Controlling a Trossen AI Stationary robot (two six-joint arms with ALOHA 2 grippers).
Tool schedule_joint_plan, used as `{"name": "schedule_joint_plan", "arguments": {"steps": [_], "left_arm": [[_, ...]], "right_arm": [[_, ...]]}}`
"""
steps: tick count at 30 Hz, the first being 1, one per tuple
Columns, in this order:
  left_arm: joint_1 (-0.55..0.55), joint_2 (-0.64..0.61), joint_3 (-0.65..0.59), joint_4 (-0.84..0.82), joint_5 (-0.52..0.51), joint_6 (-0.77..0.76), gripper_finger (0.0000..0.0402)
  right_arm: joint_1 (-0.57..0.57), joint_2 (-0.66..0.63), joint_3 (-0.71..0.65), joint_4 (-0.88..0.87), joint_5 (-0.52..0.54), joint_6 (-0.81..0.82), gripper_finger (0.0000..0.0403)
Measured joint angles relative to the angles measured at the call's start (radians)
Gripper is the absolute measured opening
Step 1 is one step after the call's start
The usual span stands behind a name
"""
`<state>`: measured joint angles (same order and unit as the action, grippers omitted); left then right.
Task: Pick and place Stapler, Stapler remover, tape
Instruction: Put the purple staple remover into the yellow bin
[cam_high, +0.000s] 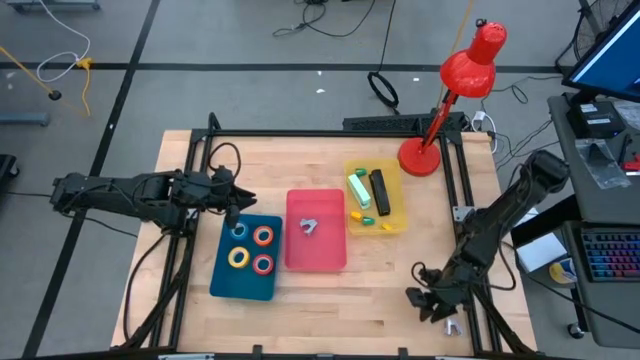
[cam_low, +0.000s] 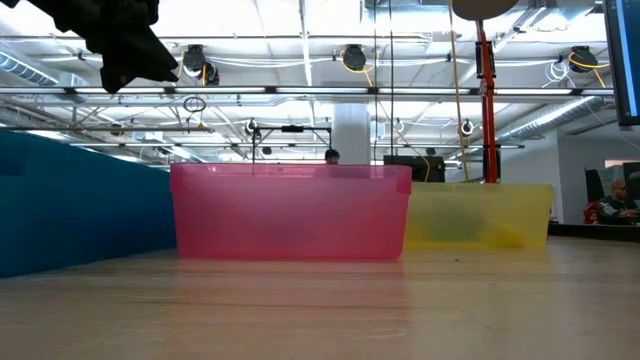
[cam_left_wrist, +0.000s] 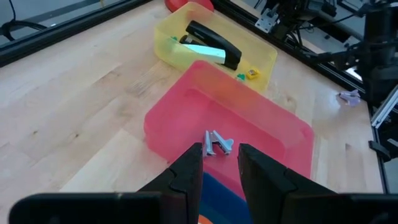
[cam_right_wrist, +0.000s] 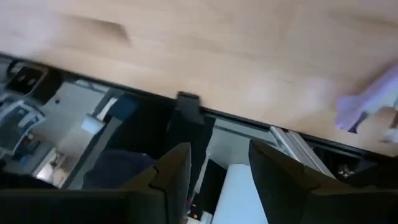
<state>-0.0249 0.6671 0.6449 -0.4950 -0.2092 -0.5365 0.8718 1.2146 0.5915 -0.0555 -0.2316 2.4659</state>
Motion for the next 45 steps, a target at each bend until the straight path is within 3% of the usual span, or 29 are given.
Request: {"name": "schedule_joint_plan", "arguments": {"steps": [7,17,24,33,38,45], "left_arm": [[0.000,0.000,0.000,0.000,0.000,0.023,0.0104],[0.000,0.000,0.000,-0.001,-0.001,0.043,0.0104],[0.000,0.000,0.000,-0.002,-0.001,0.045,0.0104],[0.000,0.000,0.000,-0.002,-0.001,0.044,0.0104],[0.000,0.000,0.000,-0.002,0.000,0.056,0.0104],[0.000,0.000,0.000,-0.002,-0.001,0.060,0.0104]], "right_arm": [[0.048,0.062,0.000,0.005,-0.114,0.079,0.0155],[0.127,0.072,0.002,0.005,-0.093,0.068,0.0155],[0.160,0.072,0.004,-0.050,0.002,0.094,0.0155],[0.164,0.116,0.001,-0.036,0.012,0.032,0.0155],[0.165,0.118,0.000,0.044,0.125,-0.101,0.0155],[0.164,0.118,0.000,0.116,0.273,-0.110,0.0155]]}}
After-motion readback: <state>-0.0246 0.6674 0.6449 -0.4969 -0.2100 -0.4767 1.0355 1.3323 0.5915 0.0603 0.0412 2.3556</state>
